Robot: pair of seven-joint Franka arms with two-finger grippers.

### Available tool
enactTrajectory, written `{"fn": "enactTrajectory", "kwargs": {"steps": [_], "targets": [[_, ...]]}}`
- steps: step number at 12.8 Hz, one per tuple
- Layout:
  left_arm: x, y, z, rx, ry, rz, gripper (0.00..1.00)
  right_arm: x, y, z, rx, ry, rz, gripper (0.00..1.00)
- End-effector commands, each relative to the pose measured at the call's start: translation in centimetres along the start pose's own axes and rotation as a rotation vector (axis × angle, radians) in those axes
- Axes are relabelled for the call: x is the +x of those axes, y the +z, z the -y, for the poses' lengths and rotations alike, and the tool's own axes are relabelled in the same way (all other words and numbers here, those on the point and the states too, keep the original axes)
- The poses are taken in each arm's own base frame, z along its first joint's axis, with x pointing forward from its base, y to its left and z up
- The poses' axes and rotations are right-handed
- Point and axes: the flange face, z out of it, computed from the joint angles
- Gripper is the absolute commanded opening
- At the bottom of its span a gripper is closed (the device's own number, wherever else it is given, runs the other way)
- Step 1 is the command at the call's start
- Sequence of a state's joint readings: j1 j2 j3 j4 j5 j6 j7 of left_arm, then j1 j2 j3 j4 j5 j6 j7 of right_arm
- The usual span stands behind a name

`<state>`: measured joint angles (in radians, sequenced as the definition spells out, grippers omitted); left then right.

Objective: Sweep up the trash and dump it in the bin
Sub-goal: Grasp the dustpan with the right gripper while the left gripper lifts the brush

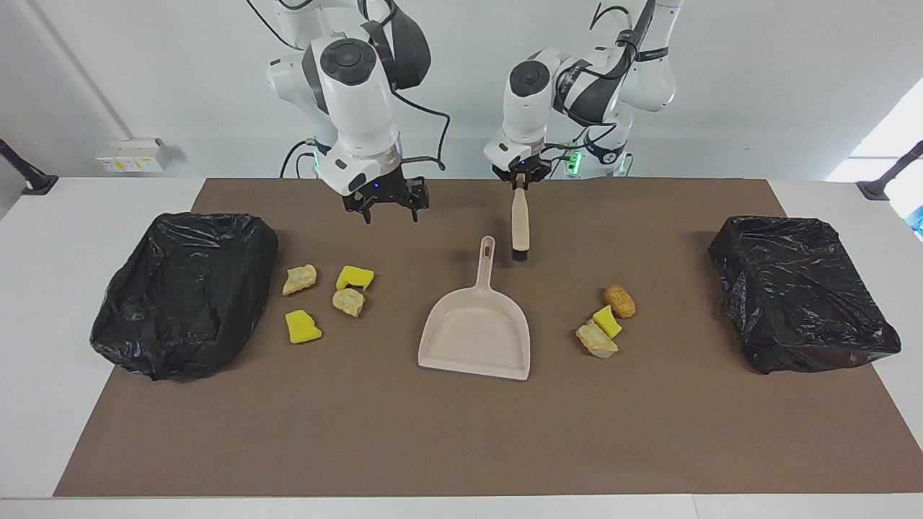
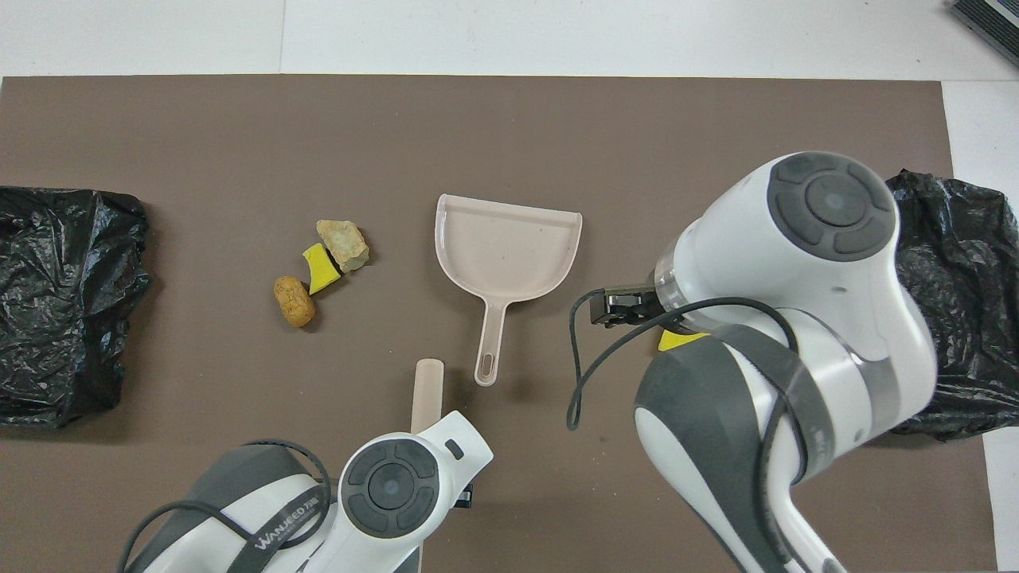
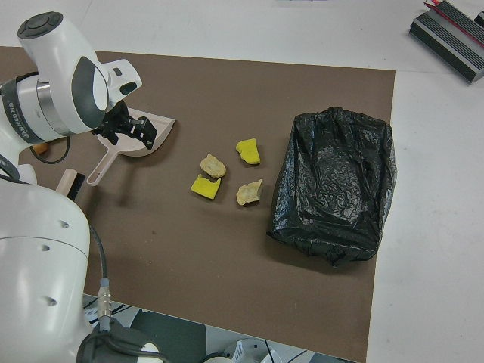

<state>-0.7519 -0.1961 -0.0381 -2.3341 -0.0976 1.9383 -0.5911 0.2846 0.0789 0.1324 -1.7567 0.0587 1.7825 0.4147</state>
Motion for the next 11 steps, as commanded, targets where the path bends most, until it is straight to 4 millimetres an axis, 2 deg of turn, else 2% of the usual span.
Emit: {"fn": "enactTrajectory", "kwargs": {"steps": [1, 3, 4, 7, 10, 11], "targets": [[0.6, -2.7, 3.1, -0.027, 0.018, -0.003, 0.00, -1.0, 2.7, 3.2, 0.019, 0.048, -0.030, 0.95], [0.6, -3.0, 5.0, -0.016, 0.033, 0.036, 0.00, -1.0, 3.5, 3.4, 0.024, 0.058, -0.043, 0.95], [1.4, -3.2, 6.2, -0.024, 0.027, 0.036, 0.00, -1.5, 3.6, 4.6, 0.026, 0.054, -0.055, 0.95], [3.3, -3.5, 9.8, -0.047, 0.022, 0.033, 0.00, -2.1, 5.8, 9.0, 0.020, 0.065, -0.112, 0.95], [5.3, -3.4, 13.3, -0.073, 0.013, 0.017, 0.00, -2.7, 7.5, 11.7, 0.012, 0.060, -0.141, 0.92], [6.1, -3.3, 15.3, -0.088, -0.001, -0.006, 0.00, -2.5, 8.9, 12.5, 0.009, 0.078, -0.157, 0.92]]}}
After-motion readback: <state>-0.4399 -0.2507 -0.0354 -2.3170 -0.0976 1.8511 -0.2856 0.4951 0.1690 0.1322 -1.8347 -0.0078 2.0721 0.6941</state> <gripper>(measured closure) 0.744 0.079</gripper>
